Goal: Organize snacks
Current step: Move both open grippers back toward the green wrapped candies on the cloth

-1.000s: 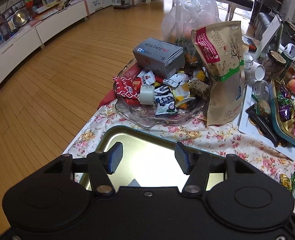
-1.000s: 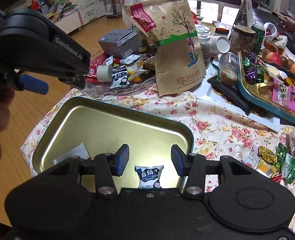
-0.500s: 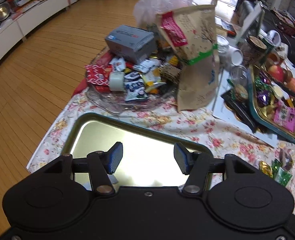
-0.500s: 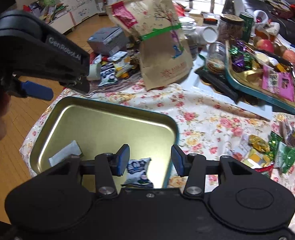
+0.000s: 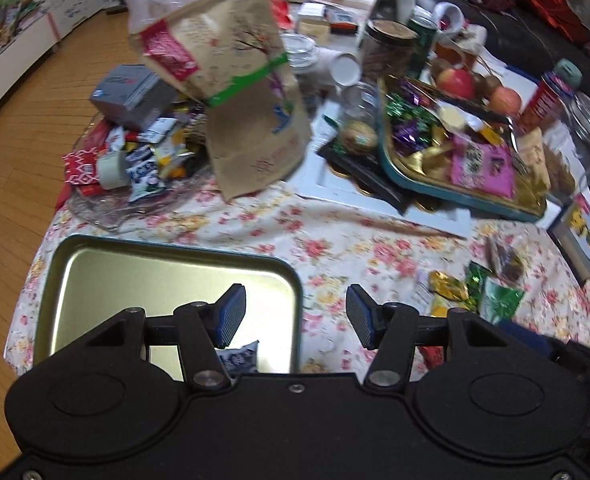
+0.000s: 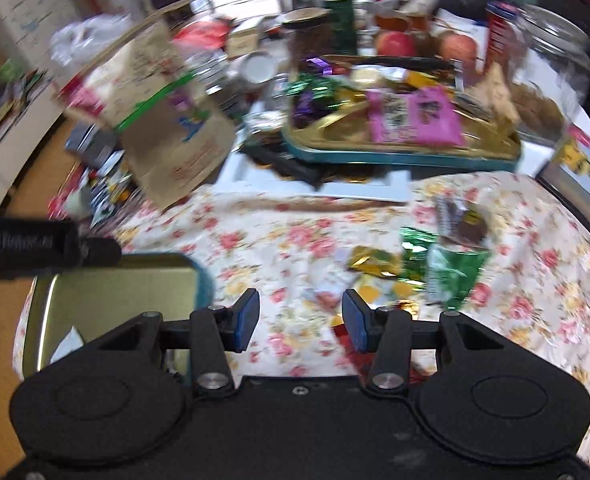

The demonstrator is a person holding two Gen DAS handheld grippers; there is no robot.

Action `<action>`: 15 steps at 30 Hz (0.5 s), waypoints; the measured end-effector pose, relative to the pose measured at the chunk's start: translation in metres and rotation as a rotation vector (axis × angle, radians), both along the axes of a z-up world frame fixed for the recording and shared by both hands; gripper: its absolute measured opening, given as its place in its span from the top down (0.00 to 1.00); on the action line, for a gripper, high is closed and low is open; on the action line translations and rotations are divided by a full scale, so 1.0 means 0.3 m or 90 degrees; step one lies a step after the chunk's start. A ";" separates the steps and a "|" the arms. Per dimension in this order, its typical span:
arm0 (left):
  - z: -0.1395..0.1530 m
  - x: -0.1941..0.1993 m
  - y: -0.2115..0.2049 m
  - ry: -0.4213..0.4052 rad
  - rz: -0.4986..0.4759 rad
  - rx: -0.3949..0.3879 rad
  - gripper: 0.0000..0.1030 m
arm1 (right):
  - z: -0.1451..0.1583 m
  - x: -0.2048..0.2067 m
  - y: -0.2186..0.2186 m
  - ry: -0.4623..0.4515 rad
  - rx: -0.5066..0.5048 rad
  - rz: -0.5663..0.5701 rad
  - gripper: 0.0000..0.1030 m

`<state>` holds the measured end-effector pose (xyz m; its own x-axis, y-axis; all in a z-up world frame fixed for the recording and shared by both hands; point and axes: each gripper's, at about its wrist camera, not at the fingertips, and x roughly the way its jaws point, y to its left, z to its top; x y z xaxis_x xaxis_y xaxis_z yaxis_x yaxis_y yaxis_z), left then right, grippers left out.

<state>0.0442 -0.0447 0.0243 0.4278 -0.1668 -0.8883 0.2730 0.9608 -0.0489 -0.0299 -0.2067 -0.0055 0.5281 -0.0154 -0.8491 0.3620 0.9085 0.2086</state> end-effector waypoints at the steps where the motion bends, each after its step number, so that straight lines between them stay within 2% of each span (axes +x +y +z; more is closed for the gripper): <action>1: -0.009 -0.008 -0.022 0.004 -0.007 0.004 0.42 | 0.000 -0.008 -0.035 0.000 0.001 -0.017 0.53; 8: -0.052 -0.062 -0.136 0.019 -0.058 0.041 0.43 | -0.013 -0.066 -0.241 -0.019 -0.013 -0.112 0.53; 12: -0.068 -0.086 -0.173 0.029 -0.079 0.046 0.43 | -0.074 -0.084 -0.347 0.009 0.007 -0.181 0.56; 15: -0.080 -0.096 -0.191 0.034 -0.090 0.055 0.43 | -0.126 -0.081 -0.382 0.036 0.011 -0.200 0.56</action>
